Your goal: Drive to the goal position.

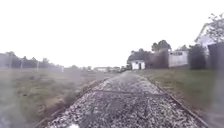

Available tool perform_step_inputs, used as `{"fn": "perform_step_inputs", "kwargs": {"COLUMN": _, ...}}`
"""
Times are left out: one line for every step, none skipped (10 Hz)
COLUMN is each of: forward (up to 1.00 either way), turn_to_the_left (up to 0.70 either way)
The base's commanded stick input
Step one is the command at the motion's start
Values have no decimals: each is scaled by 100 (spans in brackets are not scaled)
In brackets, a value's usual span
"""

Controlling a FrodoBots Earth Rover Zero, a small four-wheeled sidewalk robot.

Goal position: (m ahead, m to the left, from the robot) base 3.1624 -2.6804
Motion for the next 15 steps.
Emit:
{"fn": "perform_step_inputs", "kwargs": {"forward": 70, "turn_to_the_left": 0}}
{"fn": "perform_step_inputs", "kwargs": {"forward": 70, "turn_to_the_left": -13}}
{"fn": "perform_step_inputs", "kwargs": {"forward": 70, "turn_to_the_left": -28}}
{"fn": "perform_step_inputs", "kwargs": {"forward": 70, "turn_to_the_left": -35}}
{"fn": "perform_step_inputs", "kwargs": {"forward": 70, "turn_to_the_left": -35}}
{"fn": "perform_step_inputs", "kwargs": {"forward": 70, "turn_to_the_left": -35}}
{"fn": "perform_step_inputs", "kwargs": {"forward": 70, "turn_to_the_left": -35}}
{"fn": "perform_step_inputs", "kwargs": {"forward": 70, "turn_to_the_left": -33}}
{"fn": "perform_step_inputs", "kwargs": {"forward": 70, "turn_to_the_left": -18}}
{"fn": "perform_step_inputs", "kwargs": {"forward": 70, "turn_to_the_left": -3}}
{"fn": "perform_step_inputs", "kwargs": {"forward": 70, "turn_to_the_left": 0}}
{"fn": "perform_step_inputs", "kwargs": {"forward": 70, "turn_to_the_left": 0}}
{"fn": "perform_step_inputs", "kwargs": {"forward": 70, "turn_to_the_left": 0}}
{"fn": "perform_step_inputs", "kwargs": {"forward": 70, "turn_to_the_left": 0}}
{"fn": "perform_step_inputs", "kwargs": {"forward": 70, "turn_to_the_left": 0}}
